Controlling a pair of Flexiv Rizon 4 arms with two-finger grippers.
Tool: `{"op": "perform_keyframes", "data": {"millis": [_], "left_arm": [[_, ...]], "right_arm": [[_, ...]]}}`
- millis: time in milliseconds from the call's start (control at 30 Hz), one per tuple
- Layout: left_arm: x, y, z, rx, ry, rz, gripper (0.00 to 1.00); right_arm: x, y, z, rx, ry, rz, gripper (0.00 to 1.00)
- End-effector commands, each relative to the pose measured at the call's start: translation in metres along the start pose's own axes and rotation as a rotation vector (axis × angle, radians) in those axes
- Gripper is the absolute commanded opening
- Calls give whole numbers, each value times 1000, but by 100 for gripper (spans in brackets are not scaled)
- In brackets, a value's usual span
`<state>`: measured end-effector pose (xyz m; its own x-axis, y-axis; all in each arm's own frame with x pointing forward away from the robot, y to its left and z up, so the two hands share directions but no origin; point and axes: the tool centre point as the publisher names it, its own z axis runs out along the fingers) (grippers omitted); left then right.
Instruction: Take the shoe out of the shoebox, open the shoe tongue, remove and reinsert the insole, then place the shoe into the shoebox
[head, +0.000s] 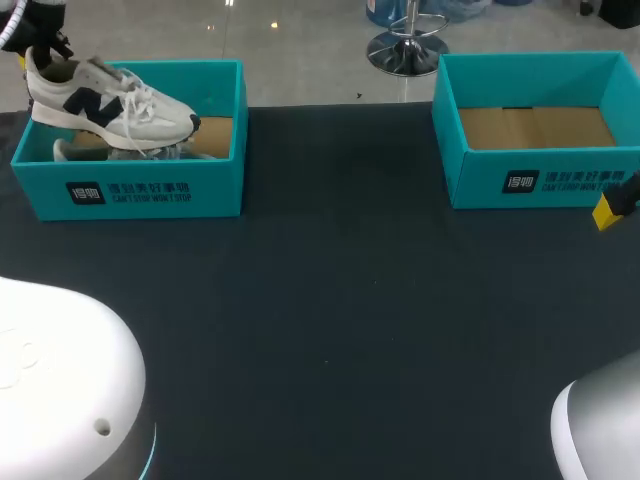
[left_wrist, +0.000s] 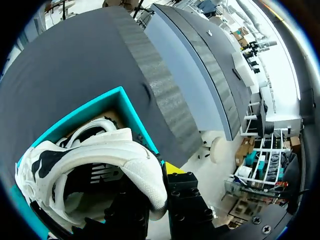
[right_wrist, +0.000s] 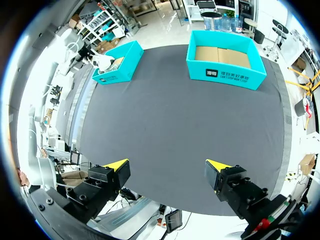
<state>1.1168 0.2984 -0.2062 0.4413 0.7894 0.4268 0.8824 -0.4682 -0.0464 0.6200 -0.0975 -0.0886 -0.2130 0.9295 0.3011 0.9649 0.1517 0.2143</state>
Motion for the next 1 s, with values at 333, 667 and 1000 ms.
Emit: {"op": "perform_keyframes", "data": {"millis": [333,667,1000], "left_arm": [[18,30,6,120,-79,-214,0],[10,51,17,133,-95,-232,0],[0,62,42,150,-81,-255,0]], "right_arm": [[0,3,-1,6,-1,1,100],[0,3,-1,6,-1,1,100],[0,3,-1,6,-1,1,100]]}}
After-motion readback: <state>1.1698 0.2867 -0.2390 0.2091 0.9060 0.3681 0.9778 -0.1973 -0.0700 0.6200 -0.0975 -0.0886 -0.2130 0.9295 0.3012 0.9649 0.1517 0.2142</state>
